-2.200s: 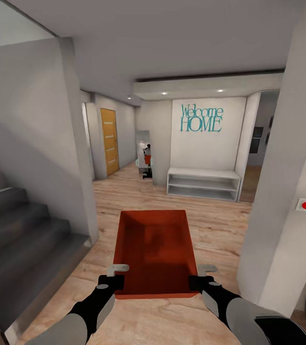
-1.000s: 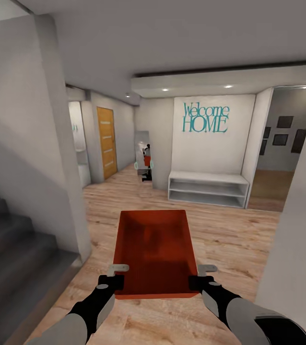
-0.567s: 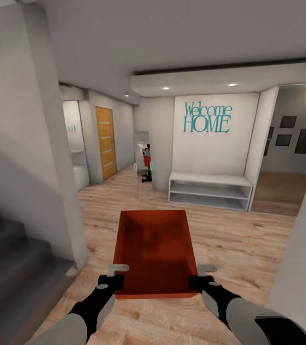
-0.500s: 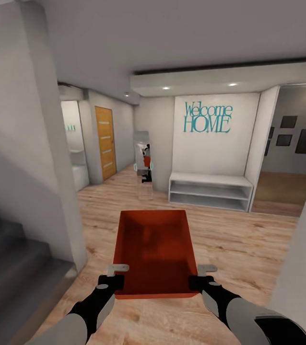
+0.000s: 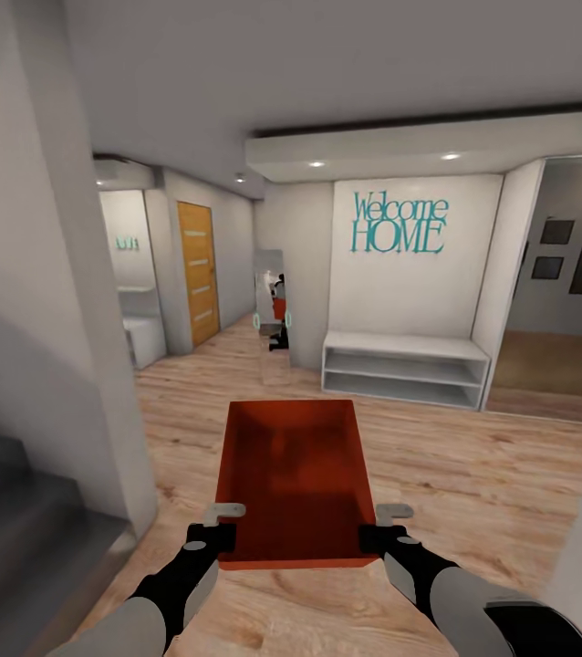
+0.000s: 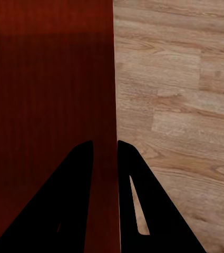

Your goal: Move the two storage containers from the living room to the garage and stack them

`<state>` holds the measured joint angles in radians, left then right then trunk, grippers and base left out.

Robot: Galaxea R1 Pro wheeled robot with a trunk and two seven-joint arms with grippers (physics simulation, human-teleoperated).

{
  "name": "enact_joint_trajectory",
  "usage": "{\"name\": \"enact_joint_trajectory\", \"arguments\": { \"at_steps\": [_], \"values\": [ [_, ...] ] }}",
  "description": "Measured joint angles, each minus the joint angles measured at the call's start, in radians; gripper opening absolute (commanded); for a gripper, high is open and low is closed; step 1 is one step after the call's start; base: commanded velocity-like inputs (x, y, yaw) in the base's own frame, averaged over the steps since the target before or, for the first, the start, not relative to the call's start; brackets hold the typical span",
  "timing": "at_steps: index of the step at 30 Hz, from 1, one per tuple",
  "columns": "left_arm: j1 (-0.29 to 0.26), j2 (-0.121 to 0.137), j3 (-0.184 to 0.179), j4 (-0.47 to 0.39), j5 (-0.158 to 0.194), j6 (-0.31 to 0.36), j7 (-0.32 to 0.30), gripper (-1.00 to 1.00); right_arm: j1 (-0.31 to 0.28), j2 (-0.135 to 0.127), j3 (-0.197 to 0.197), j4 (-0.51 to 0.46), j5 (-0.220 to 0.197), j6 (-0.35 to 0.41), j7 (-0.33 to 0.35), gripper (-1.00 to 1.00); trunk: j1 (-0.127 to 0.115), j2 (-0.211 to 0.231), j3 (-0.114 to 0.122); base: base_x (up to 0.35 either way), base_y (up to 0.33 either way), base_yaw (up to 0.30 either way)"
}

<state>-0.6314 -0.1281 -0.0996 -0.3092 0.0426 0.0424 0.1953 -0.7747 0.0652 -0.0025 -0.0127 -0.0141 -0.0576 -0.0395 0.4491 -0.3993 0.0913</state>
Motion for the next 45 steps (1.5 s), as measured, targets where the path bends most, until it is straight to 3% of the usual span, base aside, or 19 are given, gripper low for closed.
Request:
{"name": "enact_joint_trajectory", "arguments": {
  "at_steps": [45],
  "values": [
    [0.000,0.000,0.001,-0.001,-0.002,0.000,0.000,-1.00,0.000,0.000,0.000,0.001,-0.001,-0.002,0.000,-1.00,0.000,0.000,0.000,0.322,0.000,0.000]
  ]
}}
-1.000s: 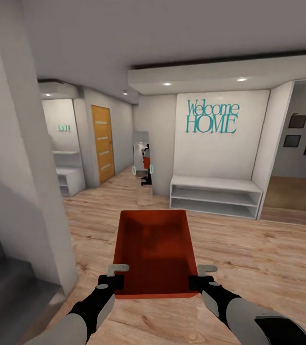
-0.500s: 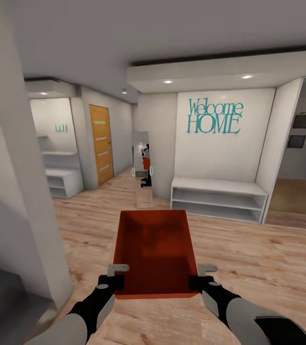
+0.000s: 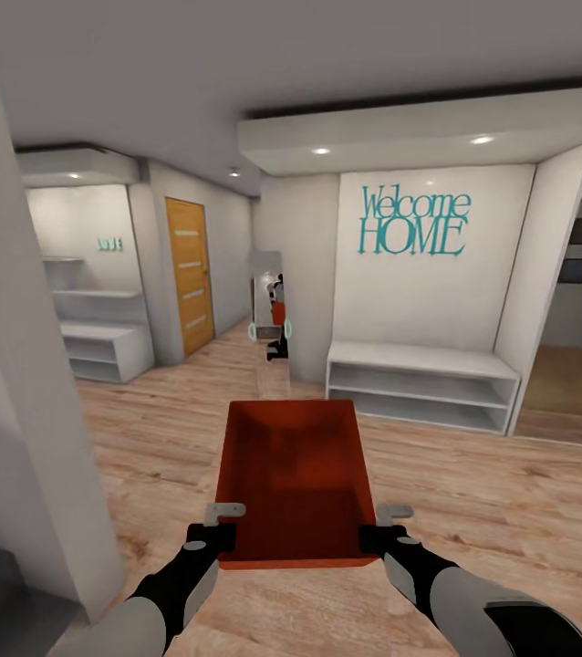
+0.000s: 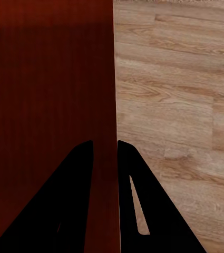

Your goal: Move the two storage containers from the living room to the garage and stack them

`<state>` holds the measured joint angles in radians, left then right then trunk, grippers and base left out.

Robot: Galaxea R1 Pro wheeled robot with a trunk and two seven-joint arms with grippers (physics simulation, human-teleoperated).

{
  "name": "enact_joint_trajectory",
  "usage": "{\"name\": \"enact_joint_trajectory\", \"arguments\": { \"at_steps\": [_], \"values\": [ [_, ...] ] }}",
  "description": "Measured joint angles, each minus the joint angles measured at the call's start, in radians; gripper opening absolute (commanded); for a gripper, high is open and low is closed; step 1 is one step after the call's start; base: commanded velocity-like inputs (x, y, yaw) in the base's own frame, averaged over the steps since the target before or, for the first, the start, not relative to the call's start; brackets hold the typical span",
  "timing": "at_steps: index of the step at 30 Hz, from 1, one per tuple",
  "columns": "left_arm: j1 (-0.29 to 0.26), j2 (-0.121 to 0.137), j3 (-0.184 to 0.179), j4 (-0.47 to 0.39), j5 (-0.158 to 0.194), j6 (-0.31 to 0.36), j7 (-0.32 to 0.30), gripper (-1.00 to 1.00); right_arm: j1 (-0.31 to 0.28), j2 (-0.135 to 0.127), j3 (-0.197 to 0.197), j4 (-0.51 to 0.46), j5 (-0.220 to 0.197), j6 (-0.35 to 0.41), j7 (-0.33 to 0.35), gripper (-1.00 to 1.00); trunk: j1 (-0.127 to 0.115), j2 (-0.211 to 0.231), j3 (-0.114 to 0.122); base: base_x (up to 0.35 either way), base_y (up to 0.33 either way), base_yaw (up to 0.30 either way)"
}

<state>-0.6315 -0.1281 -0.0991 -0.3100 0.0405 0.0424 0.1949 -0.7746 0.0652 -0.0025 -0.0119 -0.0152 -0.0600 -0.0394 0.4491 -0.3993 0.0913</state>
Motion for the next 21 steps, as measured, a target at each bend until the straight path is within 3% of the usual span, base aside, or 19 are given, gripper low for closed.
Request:
{"name": "enact_joint_trajectory", "arguments": {
  "at_steps": [21],
  "values": [
    [0.000,0.000,0.000,0.000,0.000,0.000,0.000,-1.00,0.000,0.000,0.001,0.000,-0.001,0.000,0.000,-1.00,0.000,0.000,0.000,0.322,0.000,0.000]
  ]
}}
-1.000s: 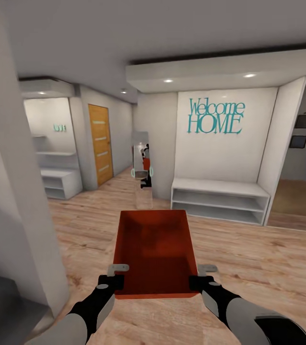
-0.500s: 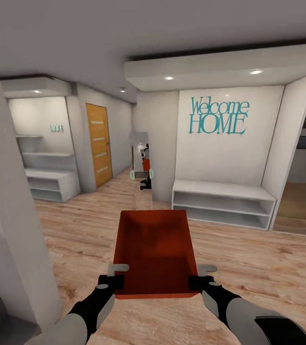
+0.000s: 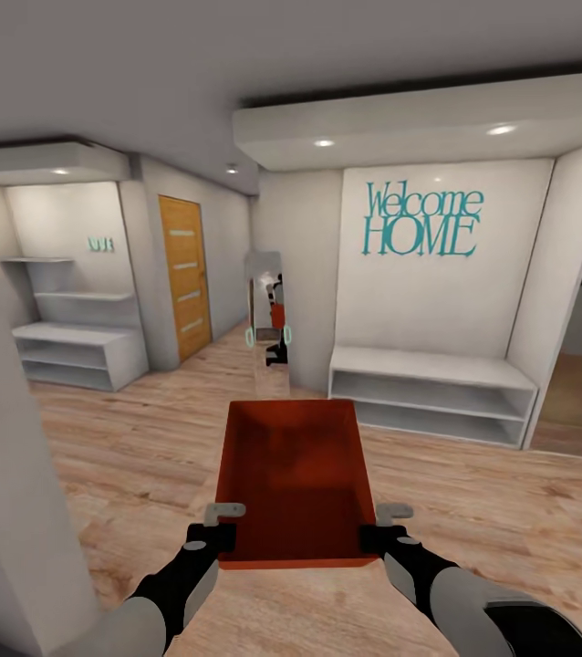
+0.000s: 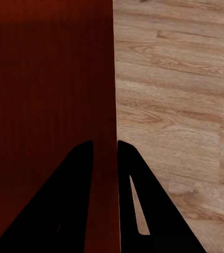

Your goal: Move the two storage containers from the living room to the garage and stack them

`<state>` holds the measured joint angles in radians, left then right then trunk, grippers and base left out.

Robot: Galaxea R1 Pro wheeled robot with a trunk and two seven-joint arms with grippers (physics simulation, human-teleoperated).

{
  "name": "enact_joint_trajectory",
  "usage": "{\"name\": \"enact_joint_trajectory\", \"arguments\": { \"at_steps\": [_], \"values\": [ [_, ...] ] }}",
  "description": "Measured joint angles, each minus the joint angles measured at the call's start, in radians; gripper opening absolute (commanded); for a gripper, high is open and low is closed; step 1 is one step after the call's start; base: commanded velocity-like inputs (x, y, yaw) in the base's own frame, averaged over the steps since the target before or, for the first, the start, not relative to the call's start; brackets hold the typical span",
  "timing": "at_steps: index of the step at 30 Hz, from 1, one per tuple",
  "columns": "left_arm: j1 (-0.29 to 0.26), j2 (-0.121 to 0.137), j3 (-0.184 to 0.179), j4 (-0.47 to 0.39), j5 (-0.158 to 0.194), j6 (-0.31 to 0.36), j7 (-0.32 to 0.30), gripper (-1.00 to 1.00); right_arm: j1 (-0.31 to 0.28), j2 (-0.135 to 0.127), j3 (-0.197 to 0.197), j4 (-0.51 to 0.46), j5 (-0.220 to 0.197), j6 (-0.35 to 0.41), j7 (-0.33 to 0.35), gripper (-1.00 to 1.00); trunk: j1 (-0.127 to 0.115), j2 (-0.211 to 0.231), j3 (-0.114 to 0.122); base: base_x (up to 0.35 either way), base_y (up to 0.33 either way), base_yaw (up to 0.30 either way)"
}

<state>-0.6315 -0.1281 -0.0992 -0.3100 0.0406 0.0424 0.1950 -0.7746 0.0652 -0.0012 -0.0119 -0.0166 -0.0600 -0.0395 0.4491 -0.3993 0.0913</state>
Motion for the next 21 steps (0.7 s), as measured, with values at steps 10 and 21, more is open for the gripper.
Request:
{"name": "enact_joint_trajectory", "arguments": {
  "at_steps": [10,21],
  "values": [
    [0.000,0.000,0.000,0.000,0.001,0.000,0.000,-1.00,0.000,0.000,-0.001,0.000,0.001,0.000,0.000,-1.00,0.000,0.000,0.000,0.322,0.000,0.065],
    [0.000,0.000,-0.002,-0.001,0.003,0.000,0.001,-1.00,0.000,0.000,-0.002,-0.001,0.002,0.001,0.000,-1.00,0.000,0.000,0.000,0.322,0.000,0.253]
  ]
}}
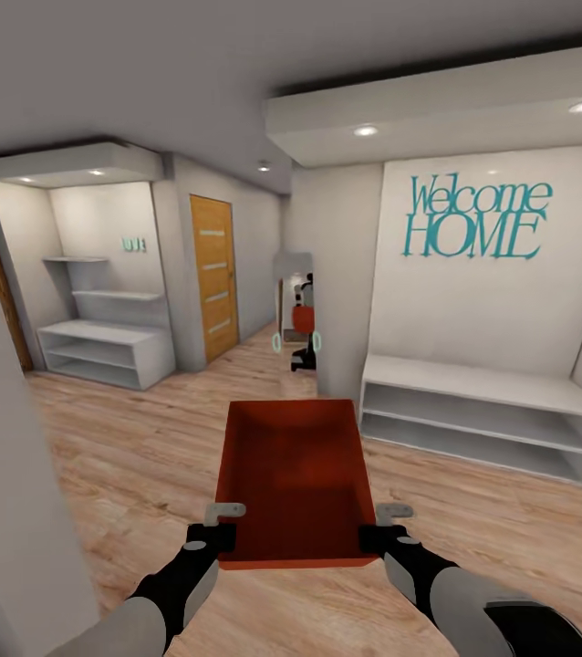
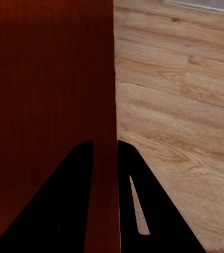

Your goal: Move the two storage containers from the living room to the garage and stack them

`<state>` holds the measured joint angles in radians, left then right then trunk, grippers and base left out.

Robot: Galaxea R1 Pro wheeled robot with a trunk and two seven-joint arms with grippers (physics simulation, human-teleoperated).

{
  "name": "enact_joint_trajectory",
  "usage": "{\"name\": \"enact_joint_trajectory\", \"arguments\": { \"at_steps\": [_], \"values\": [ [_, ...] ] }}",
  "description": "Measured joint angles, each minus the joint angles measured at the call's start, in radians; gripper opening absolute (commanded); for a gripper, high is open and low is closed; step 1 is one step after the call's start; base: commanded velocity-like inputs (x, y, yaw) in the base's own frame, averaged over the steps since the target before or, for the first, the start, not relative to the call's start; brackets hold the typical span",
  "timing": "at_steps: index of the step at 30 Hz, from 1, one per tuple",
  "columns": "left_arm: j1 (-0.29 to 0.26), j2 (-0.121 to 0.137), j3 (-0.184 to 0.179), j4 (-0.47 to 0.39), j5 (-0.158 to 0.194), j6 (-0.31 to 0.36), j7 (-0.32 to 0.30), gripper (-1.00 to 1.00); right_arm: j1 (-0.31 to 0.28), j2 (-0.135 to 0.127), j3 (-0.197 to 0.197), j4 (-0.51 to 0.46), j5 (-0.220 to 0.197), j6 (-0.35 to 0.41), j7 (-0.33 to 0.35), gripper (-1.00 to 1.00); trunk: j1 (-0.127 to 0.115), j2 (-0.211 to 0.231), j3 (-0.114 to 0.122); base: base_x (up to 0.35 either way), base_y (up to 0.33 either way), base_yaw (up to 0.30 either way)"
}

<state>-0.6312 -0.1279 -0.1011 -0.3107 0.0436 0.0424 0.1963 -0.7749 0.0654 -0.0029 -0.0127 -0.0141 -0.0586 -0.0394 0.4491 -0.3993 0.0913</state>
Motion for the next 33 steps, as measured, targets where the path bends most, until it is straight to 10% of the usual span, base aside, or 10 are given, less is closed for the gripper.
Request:
{"name": "enact_joint_trajectory", "arguments": {
  "at_steps": [33],
  "values": [
    [0.000,0.000,0.001,-0.002,-0.005,0.000,-0.001,-1.00,0.000,0.000,0.000,0.002,-0.003,-0.006,0.001,-1.00,0.000,0.000,0.000,0.322,0.000,0.035]
  ]
}}
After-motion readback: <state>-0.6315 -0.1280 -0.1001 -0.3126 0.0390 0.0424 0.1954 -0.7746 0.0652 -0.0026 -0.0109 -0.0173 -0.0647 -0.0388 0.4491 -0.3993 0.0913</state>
